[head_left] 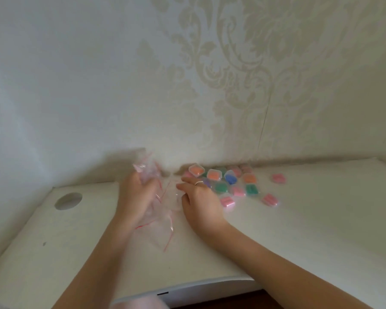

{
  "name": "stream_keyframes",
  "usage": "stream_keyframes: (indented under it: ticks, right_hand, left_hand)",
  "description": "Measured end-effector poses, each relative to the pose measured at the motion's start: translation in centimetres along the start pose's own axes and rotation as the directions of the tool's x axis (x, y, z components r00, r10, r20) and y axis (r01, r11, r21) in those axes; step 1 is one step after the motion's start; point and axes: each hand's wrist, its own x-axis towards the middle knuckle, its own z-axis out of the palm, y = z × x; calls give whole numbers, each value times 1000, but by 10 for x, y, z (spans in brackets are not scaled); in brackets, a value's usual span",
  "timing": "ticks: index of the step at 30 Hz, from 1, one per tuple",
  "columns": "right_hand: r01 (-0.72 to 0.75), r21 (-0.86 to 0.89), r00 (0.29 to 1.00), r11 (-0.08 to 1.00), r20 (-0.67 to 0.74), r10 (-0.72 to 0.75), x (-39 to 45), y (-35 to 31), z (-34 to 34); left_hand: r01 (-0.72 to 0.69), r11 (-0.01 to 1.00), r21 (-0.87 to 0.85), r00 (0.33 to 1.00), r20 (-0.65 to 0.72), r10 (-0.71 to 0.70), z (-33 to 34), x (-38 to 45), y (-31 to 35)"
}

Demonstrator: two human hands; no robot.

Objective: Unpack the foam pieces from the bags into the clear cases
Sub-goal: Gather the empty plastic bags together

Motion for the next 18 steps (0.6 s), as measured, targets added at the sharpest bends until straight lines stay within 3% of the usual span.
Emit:
stream_keyframes:
  ticks: [1, 3, 4, 7, 12, 15, 18]
  right_hand:
    - [-14, -28, 1000, 999, 1, 14, 0, 3, 1]
    - [-39, -101, 999, 994, -1, 39, -1, 10, 4]
    - [-61, -119, 998, 991, -9, 60, -2, 14, 5]
    - [-165, -31, 986, 986, -35, 164, 0, 21, 3]
    - [-103, 188, 976, 977, -169, 135, -4, 18, -3]
    - [-7, 270, 972, 963, -226, 70, -6, 15, -2]
    - [8, 398, 963, 917, -251, 101, -14, 4, -1]
  left_hand:
    - [-47, 973, 227, 997, 68, 32, 3, -2, 1]
    - [-127, 780, 613, 981, 195, 7, 5, -4, 0]
    - [-152, 710, 688, 967, 252, -37, 5, -5, 0]
    - [-173, 691, 702, 937, 333, -104, 4, -4, -6]
    - [-171, 775, 608, 978, 201, 58, 4, -1, -15]
    - [-171, 916, 363, 984, 106, 142, 4, -2, -12]
    - [4, 999, -52, 998, -64, -7, 2, -2, -1]
